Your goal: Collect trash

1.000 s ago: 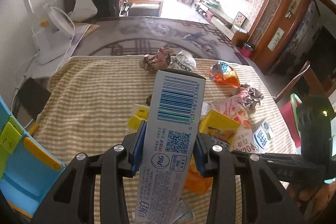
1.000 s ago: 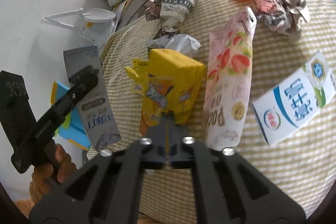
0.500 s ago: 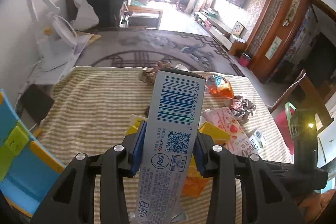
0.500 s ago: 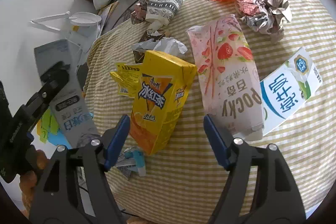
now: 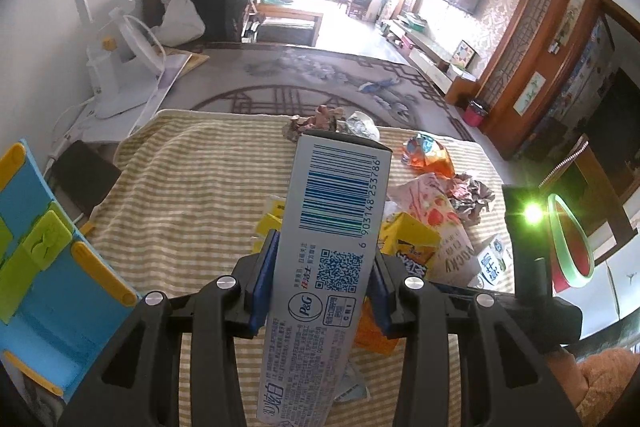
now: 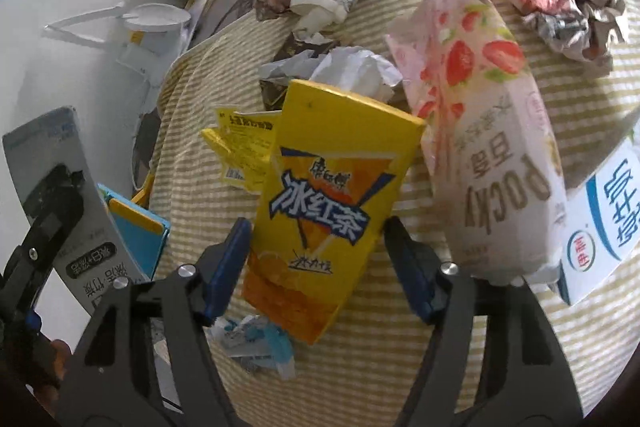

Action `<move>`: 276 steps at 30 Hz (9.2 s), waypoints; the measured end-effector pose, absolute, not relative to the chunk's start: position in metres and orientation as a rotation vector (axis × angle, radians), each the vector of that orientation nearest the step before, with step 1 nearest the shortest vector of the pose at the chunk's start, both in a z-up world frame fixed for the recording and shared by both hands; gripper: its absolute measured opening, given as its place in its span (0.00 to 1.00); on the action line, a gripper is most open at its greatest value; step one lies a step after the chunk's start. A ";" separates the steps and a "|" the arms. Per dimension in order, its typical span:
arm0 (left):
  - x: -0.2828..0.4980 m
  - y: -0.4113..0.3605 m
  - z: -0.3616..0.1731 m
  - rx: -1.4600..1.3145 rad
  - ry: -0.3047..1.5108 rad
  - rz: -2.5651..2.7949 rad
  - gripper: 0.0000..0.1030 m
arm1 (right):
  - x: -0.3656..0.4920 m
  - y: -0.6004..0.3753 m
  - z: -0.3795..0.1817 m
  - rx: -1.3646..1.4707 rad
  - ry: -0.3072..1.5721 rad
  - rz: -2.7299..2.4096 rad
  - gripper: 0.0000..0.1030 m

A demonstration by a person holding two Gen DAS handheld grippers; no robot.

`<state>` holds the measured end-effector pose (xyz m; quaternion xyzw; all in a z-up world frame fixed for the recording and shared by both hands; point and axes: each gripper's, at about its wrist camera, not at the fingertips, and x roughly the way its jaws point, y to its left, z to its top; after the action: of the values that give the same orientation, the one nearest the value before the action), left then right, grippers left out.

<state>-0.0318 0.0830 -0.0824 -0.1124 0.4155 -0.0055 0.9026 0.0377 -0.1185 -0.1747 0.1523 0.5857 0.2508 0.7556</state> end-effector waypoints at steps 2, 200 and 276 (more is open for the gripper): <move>-0.031 0.080 -0.081 -0.224 0.859 -0.017 0.37 | 0.033 -0.124 -0.162 0.326 1.232 0.570 0.64; 0.018 0.063 -0.170 -0.564 1.132 0.021 0.44 | 0.037 -0.193 -0.098 0.286 1.052 0.502 0.25; 0.054 -0.291 -0.042 -0.070 0.867 -0.033 0.45 | 0.032 -0.531 -0.040 0.437 0.746 0.414 0.25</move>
<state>0.0540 -0.2906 -0.0423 -0.0338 0.4199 -0.0158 0.9068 0.0317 -0.5312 -0.0395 0.2102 0.3590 0.1991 0.8873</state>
